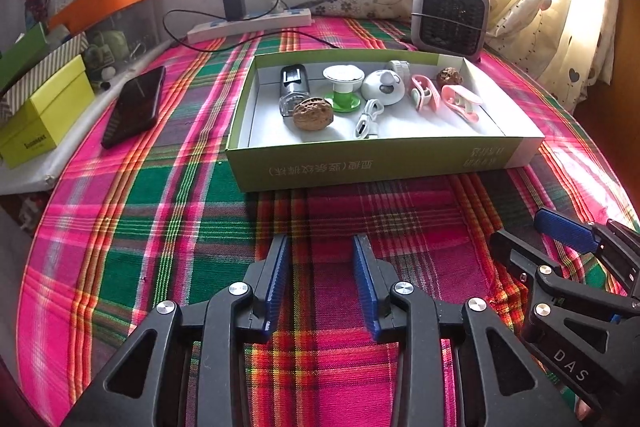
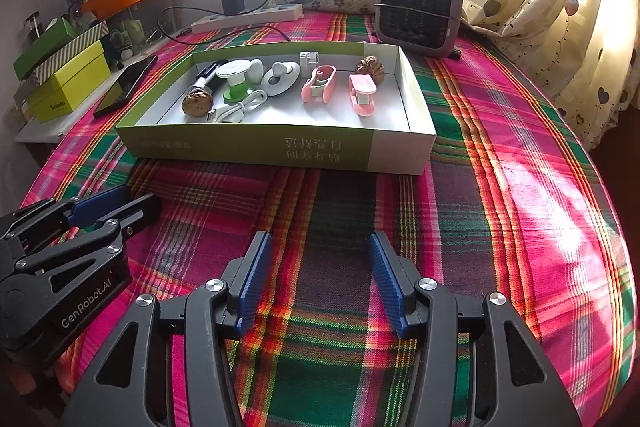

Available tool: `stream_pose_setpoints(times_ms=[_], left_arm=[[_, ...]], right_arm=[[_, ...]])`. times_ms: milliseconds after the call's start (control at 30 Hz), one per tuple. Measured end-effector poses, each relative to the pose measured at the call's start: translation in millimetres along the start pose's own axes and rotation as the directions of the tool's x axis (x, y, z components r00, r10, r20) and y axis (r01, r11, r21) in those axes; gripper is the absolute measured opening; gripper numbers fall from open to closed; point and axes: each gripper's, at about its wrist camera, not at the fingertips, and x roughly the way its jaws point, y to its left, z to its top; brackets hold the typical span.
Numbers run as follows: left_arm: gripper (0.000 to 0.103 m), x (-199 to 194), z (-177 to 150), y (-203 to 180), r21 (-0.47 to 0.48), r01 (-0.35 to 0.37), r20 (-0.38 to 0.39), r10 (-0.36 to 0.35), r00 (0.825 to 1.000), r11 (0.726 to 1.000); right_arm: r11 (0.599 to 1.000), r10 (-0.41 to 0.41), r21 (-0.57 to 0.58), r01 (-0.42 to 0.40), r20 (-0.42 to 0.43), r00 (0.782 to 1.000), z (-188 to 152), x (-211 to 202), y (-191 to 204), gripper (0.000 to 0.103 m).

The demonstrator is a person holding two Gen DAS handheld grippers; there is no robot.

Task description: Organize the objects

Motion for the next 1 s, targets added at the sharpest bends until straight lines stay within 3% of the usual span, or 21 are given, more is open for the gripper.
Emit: stream_pose_setpoints(times_ms=[167,500,1000], left_arm=[[0.034,-0.3,-0.7,0.5,-0.002,0.007,0.001,-0.007,1.0,1.0],[0.042,-1.0,-2.5,-3.6,-0.002,0.018,0.003,-0.018,1.0,1.0],[0.044,-1.1,-2.8,-4.1,-0.002,0.017,0.004,-0.017,1.0,1.0]], right_arm=[[1.0,-0.001,-0.006,0.001,-0.003,1.0,-0.9,0.9,1.5,0.063],[1.0,-0.025,0.014,0.025,-0.002,1.0,-1.5,0.7,-1.9,0.065],[0.999,-0.031,0.018,0.031,-0.003,1.0,-1.3,0.6,-2.6,0.067]])
